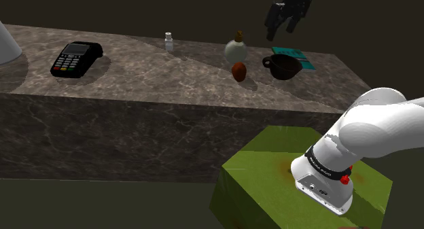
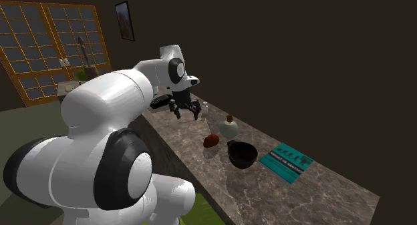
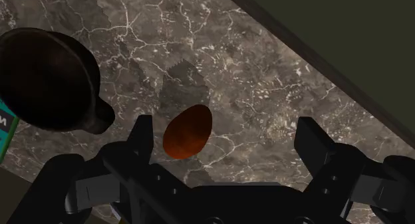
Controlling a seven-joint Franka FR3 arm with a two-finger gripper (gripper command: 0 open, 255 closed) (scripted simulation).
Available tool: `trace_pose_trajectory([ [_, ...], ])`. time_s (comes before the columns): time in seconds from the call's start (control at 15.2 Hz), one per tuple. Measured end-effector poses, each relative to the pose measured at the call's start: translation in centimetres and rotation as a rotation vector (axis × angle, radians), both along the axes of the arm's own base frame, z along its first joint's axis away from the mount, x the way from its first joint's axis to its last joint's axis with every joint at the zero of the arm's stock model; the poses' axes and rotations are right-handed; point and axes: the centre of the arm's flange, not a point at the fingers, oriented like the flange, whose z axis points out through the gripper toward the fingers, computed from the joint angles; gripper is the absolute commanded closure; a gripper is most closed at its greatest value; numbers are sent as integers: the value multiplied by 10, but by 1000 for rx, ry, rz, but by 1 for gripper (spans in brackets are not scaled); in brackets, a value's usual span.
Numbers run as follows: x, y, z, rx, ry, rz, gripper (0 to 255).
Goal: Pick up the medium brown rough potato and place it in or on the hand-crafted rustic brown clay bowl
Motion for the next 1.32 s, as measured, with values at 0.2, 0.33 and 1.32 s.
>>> trace_pose_trajectory([
  [0.2, 16, 0, -12, -7, 12, -35, 0],
  [0.33, 33, 0, -27, -18, 30, -88, 0],
  [1.32, 190, -33, -180, -101, 176, -527, 0],
])
